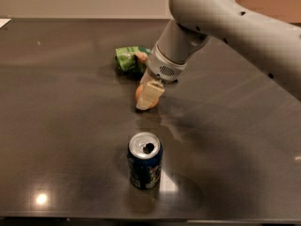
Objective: Move orange near pepsi can
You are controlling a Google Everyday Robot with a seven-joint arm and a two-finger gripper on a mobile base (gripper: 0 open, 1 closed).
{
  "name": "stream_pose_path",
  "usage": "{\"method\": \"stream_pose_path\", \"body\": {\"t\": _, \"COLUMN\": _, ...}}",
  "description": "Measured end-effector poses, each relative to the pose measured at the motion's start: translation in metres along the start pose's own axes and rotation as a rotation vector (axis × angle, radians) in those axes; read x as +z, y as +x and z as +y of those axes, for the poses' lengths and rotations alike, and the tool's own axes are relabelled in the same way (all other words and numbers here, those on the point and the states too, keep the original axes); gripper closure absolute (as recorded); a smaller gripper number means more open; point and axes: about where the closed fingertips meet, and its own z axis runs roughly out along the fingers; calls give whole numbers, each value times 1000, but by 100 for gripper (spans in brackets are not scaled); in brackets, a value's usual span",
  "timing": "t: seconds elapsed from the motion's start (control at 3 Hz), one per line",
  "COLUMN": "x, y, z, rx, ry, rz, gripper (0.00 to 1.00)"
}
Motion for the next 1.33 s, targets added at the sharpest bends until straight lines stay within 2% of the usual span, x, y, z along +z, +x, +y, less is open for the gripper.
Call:
{"method": "stream_pose_path", "body": {"t": 0.67, "x": -13, "y": 5, "z": 12, "rx": -38, "ry": -8, "rz": -1, "gripper": 88}}
{"method": "stream_pose_path", "body": {"t": 1.0, "x": -26, "y": 13, "z": 31, "rx": -85, "ry": -31, "rz": 7, "gripper": 100}}
{"method": "stream_pose_path", "body": {"t": 1.33, "x": -35, "y": 25, "z": 56, "rx": -138, "ry": -66, "rz": 12, "gripper": 100}}
